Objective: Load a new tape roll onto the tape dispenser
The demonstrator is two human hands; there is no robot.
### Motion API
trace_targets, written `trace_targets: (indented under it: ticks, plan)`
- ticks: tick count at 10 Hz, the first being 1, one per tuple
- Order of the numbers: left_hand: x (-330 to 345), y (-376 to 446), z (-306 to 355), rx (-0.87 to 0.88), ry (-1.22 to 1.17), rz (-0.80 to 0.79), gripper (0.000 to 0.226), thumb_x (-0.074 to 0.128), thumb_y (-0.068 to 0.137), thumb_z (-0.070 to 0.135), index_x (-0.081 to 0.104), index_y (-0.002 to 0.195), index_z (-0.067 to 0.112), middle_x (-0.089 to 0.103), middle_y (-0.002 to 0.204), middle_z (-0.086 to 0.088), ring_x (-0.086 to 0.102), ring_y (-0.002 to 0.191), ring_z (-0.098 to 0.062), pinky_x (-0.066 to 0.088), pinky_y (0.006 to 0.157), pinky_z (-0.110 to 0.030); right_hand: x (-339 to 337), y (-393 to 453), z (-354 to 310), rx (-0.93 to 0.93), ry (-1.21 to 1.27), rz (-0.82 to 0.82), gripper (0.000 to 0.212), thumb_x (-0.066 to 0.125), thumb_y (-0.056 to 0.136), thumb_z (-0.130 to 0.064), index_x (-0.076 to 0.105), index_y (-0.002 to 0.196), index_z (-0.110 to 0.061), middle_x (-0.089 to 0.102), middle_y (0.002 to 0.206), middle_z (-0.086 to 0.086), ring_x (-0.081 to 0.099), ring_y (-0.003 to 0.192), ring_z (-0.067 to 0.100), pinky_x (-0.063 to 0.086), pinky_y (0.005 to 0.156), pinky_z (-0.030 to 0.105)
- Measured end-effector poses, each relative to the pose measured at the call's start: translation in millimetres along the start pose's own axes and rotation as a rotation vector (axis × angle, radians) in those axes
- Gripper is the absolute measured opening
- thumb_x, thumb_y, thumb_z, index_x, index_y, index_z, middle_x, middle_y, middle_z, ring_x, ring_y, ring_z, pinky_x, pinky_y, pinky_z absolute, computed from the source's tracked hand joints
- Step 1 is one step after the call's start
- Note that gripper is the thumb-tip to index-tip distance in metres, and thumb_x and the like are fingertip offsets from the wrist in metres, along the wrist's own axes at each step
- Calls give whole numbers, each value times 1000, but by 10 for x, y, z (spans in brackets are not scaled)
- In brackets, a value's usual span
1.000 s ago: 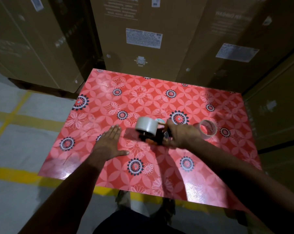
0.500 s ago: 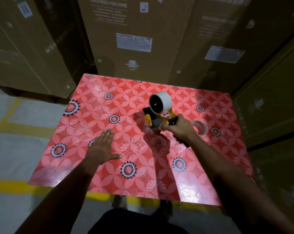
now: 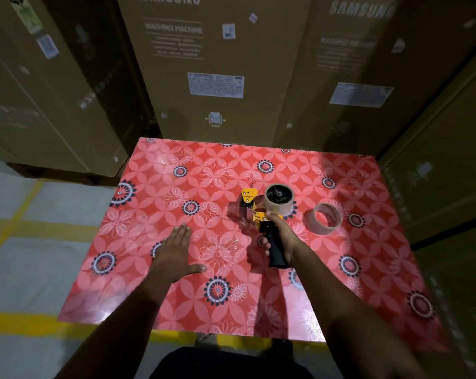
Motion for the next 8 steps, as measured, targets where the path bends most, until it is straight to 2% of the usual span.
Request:
trace_targets:
  ticks: [2,3,4,5,6,7,8]
  plan:
    - [16,25,-26,2,15,2,132,48,72,90,-16,158,11,-19,167,-9,-14,155,-27,7,127,-46,-27,139,-48,55,-104,14,66,52,90,-71,61,88,-5,61,63,11,58,49,23,49,49,26]
    - [42,52,-37,5,-20,25,135,52,69,90,-11,159,11,-16,168,-8,-12,156,-27,9,127,-46,-95,226,0,40,-186,81,88,67,65,-84,66,94,0,68,74,18,64,61,29,56,60,33]
    - [25,42,-31,7,-45,41,136,56,68,88,-7,161,11,-10,170,-8,-9,157,-27,11,127,-46,-285,500,171,-26,-283,155,112,70,47,-92,69,105,4,73,90,21,70,81,34,59,85,47]
    - [-3,18,-11,7,-27,34,134,55,70,87,-7,160,10,-10,170,-9,-8,157,-28,12,127,-47,-219,335,173,-36,-349,178,84,57,82,-78,70,108,0,74,97,18,68,91,33,56,90,45]
    - [-35,-24,25,8,-2,38,128,54,76,84,-6,160,9,-10,169,-12,-6,157,-29,13,126,-48,-211,68,118,-107,-493,221,54,52,102,-47,66,110,4,66,91,15,62,82,29,50,74,37]
    - [-15,-96,75,20,-27,32,112,52,86,74,-6,161,13,-10,169,-11,-6,157,-27,8,127,-47,-318,-157,100,-204,-878,274,29,55,101,-32,66,111,-7,64,91,9,61,79,28,52,75,37]
    - [77,-176,183,96,-102,54,100,50,91,67,-4,162,21,-7,170,-5,-4,157,-23,6,126,-45,-418,-378,142,-380,-1033,387,27,57,96,-20,69,118,-11,73,111,10,67,102,30,50,86,33]
Point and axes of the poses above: each hand's wrist, its own y-axis towards the middle knuckle, its own x-axis out of the palm, z = x × y, the point moved 2 cm from there along y, towards the middle knuckle
